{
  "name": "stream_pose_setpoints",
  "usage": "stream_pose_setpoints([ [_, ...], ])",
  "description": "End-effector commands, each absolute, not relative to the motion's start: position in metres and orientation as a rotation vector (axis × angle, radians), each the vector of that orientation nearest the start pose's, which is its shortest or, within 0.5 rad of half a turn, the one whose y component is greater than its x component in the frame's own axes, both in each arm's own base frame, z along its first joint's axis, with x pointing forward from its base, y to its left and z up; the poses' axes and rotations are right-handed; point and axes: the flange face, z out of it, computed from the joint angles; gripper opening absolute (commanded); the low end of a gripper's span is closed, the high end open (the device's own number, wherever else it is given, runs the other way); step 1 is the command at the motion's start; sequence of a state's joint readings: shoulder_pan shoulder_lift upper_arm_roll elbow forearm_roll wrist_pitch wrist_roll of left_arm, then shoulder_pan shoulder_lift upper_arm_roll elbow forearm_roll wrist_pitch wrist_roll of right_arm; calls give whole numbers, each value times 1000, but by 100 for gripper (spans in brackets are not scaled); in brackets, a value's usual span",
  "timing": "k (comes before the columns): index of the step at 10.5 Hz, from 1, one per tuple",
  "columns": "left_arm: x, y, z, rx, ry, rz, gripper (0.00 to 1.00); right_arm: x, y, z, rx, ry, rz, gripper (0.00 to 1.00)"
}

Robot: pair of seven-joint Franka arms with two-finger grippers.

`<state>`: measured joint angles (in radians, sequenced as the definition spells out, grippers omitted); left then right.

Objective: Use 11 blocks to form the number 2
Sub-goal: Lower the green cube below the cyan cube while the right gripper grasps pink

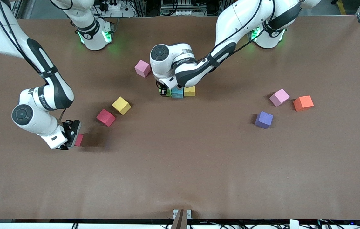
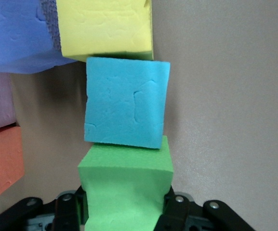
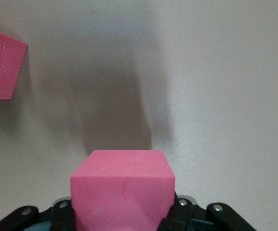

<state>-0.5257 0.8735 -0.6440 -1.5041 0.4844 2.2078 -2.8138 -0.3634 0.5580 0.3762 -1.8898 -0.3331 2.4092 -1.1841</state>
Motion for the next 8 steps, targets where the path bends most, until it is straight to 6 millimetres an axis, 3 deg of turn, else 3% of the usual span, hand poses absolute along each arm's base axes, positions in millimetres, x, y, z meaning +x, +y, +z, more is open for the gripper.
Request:
stream_pose_setpoints([
  [1, 352, -615, 217, -2031, -2419, 69, 47, 629, -6, 232, -2447, -2030, 15, 51],
  [5, 351, -615, 209, -2031, -2410, 67, 48, 627, 0, 234, -2419, -2051, 43, 52],
  [8, 351, -614, 202, -2028, -2400, 66, 59, 627, -2, 231, -2426, -2034, 50, 52],
])
